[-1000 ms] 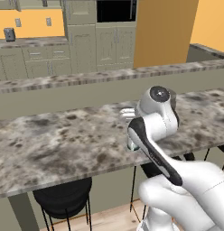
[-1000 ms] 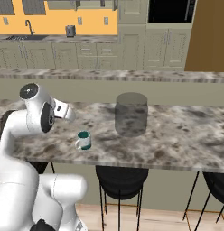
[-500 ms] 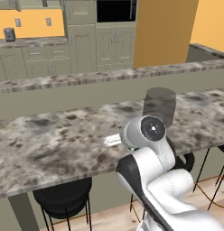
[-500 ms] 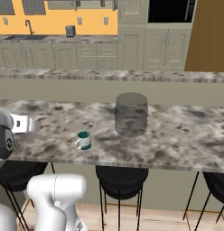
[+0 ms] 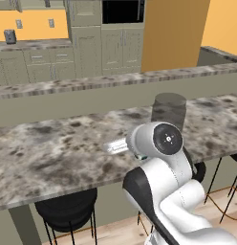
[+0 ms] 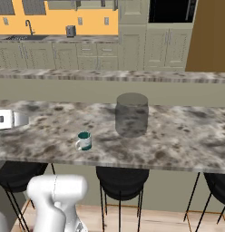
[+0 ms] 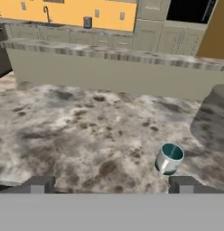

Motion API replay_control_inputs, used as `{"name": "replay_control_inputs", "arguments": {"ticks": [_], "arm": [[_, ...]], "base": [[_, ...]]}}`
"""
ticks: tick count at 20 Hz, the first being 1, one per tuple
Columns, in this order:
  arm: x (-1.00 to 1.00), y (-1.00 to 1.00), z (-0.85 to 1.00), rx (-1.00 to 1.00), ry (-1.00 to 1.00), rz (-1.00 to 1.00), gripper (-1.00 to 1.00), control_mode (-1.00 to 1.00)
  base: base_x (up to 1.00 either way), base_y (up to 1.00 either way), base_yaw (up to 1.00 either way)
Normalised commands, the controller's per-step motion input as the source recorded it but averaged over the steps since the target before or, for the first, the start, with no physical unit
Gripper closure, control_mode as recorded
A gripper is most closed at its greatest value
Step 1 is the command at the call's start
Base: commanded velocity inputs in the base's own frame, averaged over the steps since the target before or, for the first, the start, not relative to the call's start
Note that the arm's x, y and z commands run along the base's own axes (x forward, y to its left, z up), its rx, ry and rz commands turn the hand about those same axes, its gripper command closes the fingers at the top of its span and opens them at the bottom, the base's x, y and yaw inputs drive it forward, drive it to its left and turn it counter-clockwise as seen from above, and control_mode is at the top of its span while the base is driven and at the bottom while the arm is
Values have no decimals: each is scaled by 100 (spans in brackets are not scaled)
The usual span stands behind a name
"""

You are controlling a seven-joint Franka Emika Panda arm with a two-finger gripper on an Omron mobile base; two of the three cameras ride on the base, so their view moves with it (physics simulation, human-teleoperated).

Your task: Open the cabinet directly in front. Then move the liquor and the mug to the dining counter with the jar on it.

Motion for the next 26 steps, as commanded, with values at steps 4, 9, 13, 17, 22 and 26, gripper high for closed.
{"name": "replay_control_inputs", "arguments": {"ticks": [4,9,13,17,22,26], "arm": [[-39,39,-16,0,7,11,-100,100],[0,0,0,0,0,0,-100,100],[0,0,0,0,0,0,-100,100],[0,0,0,0,0,0,-100,100],[0,0,0,0,0,0,-100,100],[0,0,0,0,0,0,-100,100]], "base": [[-50,50,14],[-58,100,24],[13,100,10],[31,100,4],[35,100,1],[32,100,2]]}}
